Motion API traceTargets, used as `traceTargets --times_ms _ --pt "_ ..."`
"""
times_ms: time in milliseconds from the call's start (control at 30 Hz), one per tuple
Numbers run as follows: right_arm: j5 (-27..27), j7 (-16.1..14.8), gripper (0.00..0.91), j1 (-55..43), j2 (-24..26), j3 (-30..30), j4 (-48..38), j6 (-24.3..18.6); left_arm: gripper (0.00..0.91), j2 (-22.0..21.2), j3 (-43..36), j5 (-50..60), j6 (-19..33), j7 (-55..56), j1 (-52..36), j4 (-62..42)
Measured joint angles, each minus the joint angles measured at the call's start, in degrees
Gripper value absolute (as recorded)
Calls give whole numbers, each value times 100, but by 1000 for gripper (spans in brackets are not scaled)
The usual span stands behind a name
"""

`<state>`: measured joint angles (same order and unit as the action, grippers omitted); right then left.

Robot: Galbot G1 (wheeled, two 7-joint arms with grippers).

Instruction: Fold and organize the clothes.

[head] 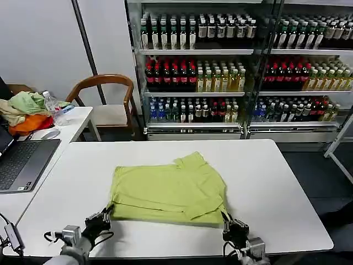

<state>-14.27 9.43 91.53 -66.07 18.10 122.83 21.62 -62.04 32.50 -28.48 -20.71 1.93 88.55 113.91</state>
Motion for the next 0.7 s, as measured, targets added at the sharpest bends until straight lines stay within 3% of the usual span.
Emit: traceTargets --times_ms 633,667,700 --pt "182 -23 0 384 136 6 81 -160 50 -101 71 154 233 -89 655 258" --pt "192 -23 0 405 141 8 98 -163 252 -111 70 157 248 -96 660 258" --pt "204 -21 0 424 142 8 106 -169 907 -121 69 158 265 -105 658 252"
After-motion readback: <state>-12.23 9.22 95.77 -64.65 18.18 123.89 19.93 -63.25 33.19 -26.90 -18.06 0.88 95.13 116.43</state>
